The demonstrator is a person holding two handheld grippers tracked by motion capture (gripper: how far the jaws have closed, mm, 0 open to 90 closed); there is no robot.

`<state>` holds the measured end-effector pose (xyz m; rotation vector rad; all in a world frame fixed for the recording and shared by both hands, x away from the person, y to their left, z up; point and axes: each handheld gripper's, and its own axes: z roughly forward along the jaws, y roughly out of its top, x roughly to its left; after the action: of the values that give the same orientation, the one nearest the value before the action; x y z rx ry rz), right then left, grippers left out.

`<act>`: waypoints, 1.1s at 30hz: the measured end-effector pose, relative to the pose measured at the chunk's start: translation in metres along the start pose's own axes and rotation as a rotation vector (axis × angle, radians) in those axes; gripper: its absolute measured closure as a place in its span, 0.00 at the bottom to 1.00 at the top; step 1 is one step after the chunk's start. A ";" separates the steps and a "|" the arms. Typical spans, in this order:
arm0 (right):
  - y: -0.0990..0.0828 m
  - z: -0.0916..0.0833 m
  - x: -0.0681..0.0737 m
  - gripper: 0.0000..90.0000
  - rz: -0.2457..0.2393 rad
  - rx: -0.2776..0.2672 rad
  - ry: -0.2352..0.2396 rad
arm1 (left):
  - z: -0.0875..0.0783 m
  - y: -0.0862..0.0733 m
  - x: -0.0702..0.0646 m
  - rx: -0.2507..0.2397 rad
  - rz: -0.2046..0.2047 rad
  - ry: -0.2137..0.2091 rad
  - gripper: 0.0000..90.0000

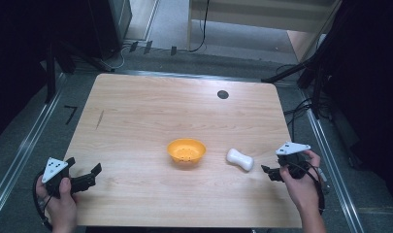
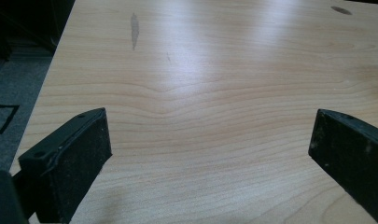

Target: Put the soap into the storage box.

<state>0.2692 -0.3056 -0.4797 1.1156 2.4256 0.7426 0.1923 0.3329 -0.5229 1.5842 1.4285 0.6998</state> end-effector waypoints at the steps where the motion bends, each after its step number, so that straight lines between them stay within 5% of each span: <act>1: 0.002 0.000 -0.001 0.30 -0.016 0.013 0.007 | 0.000 0.000 0.000 0.000 -0.001 0.000 0.00; 10: 0.012 0.010 0.000 0.30 -0.076 0.099 0.035 | -0.001 0.000 0.002 -0.007 -0.015 -0.017 0.00; 26: 0.055 0.023 0.016 0.29 -0.206 0.148 0.133 | 0.000 0.000 0.003 -0.007 -0.026 -0.017 0.00; 33: 0.065 0.028 0.020 0.26 -0.222 0.182 0.163 | 0.000 0.000 0.003 -0.002 -0.023 -0.017 0.00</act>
<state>0.3097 -0.2459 -0.4655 0.8560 2.7444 0.5697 0.1930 0.3357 -0.5231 1.5663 1.4315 0.6724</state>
